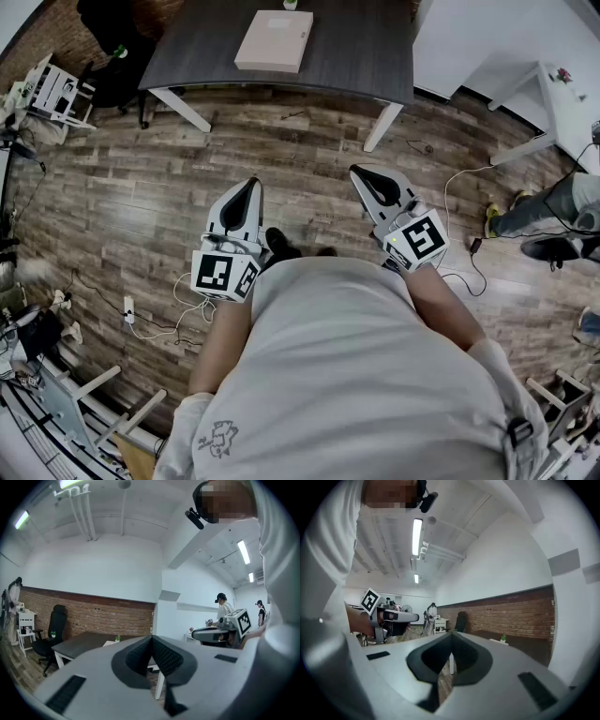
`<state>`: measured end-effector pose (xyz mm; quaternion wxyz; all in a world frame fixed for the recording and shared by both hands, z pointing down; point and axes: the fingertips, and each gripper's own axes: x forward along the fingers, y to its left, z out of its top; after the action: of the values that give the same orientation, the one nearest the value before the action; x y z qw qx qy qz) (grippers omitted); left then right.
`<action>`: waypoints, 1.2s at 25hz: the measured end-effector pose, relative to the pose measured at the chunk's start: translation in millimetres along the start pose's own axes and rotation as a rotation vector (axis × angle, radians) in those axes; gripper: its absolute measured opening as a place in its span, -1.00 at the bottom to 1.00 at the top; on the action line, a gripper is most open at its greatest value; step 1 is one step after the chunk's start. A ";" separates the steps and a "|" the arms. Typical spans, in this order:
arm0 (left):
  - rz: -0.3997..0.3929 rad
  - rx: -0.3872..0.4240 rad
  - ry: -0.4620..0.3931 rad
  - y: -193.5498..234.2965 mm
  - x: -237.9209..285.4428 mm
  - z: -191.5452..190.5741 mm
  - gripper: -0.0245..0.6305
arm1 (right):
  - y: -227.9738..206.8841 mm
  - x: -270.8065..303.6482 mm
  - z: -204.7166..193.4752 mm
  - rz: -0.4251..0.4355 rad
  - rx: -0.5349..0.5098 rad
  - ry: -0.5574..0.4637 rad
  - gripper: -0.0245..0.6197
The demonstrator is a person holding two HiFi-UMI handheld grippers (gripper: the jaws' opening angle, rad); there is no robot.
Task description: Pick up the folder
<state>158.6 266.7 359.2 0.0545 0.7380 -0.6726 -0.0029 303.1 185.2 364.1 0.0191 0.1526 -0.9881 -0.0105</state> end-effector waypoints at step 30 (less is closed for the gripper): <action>-0.014 -0.028 0.005 26.1 0.5 -1.2 -0.89 | 6.8 28.4 0.8 0.004 -0.017 0.007 -0.90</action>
<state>132.9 264.0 362.6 0.0667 0.7419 -0.6671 -0.0110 274.0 183.1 364.5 0.0238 0.1503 -0.9882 -0.0183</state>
